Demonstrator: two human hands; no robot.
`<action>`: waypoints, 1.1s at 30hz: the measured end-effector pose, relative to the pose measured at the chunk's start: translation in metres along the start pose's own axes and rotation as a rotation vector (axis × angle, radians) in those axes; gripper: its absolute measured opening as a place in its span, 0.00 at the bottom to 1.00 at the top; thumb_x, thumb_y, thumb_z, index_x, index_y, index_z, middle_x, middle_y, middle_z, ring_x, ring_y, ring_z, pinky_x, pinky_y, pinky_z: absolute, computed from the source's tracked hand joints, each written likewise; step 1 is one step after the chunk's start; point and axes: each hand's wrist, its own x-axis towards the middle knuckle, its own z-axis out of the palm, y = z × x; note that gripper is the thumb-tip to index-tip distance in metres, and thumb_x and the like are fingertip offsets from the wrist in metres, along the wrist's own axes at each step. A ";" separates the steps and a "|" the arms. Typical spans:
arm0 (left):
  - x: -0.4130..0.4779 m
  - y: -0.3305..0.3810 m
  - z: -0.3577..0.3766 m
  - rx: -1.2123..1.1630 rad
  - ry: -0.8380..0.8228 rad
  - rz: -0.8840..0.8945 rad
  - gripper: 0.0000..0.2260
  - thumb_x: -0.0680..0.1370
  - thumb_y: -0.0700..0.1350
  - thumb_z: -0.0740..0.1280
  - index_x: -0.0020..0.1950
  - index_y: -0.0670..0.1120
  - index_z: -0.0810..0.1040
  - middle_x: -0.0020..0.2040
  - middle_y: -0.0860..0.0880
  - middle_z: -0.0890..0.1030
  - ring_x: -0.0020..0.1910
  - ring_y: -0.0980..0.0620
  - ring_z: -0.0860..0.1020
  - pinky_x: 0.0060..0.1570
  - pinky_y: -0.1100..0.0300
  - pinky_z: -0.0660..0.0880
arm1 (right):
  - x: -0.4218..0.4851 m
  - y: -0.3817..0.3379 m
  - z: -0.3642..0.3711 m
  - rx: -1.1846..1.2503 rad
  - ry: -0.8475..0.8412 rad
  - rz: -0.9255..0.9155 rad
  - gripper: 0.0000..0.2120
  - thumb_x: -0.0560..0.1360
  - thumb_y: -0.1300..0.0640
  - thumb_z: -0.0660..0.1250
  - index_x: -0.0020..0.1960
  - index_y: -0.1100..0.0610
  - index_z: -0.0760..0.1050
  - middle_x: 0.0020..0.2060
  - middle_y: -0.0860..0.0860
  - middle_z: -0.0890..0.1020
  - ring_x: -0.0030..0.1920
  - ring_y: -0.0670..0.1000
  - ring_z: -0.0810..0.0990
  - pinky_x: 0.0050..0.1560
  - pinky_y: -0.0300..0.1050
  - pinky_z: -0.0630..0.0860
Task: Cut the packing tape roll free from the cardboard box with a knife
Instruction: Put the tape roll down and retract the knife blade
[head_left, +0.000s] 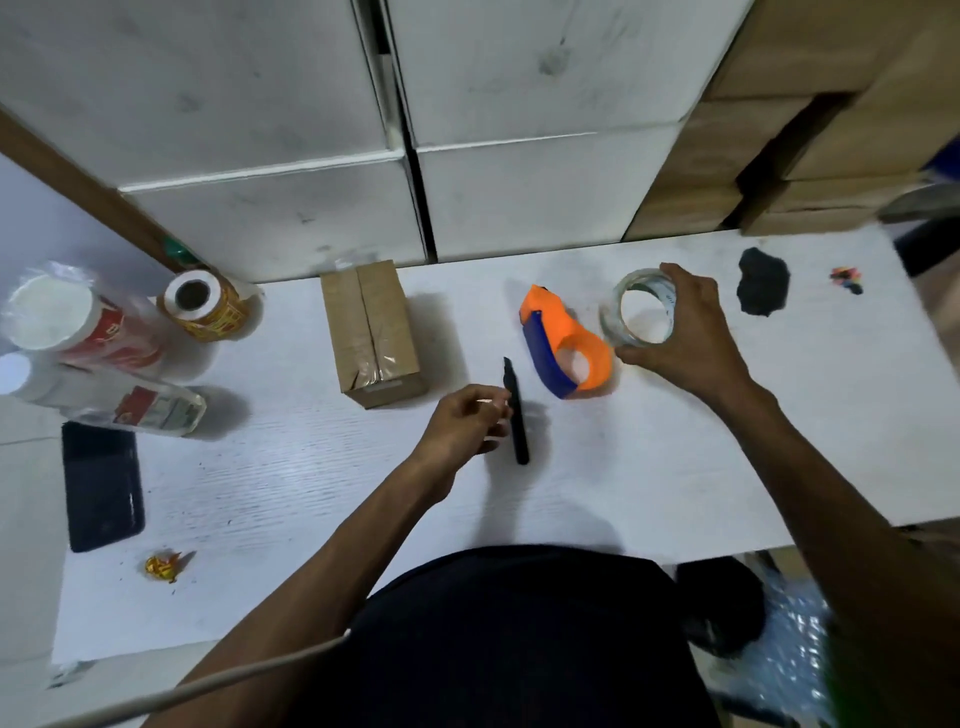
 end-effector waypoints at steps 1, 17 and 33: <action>0.005 -0.006 0.001 0.051 0.026 -0.014 0.06 0.83 0.40 0.64 0.55 0.45 0.80 0.47 0.48 0.81 0.41 0.50 0.78 0.42 0.60 0.75 | 0.007 0.010 0.001 0.005 -0.004 0.027 0.50 0.59 0.56 0.82 0.74 0.54 0.60 0.70 0.56 0.66 0.67 0.47 0.64 0.59 0.39 0.66; 0.047 -0.029 0.041 0.704 0.287 -0.014 0.23 0.71 0.57 0.76 0.53 0.43 0.72 0.47 0.48 0.78 0.47 0.45 0.78 0.44 0.52 0.75 | 0.018 0.060 0.055 0.079 -0.136 0.083 0.59 0.58 0.59 0.84 0.79 0.58 0.52 0.73 0.59 0.58 0.74 0.57 0.62 0.71 0.50 0.66; 0.040 -0.021 0.021 0.485 0.320 0.028 0.04 0.77 0.45 0.71 0.47 0.45 0.78 0.33 0.56 0.79 0.32 0.62 0.76 0.34 0.70 0.71 | -0.025 0.068 0.016 0.235 0.276 0.296 0.38 0.71 0.72 0.68 0.77 0.59 0.59 0.73 0.60 0.65 0.73 0.58 0.66 0.75 0.53 0.64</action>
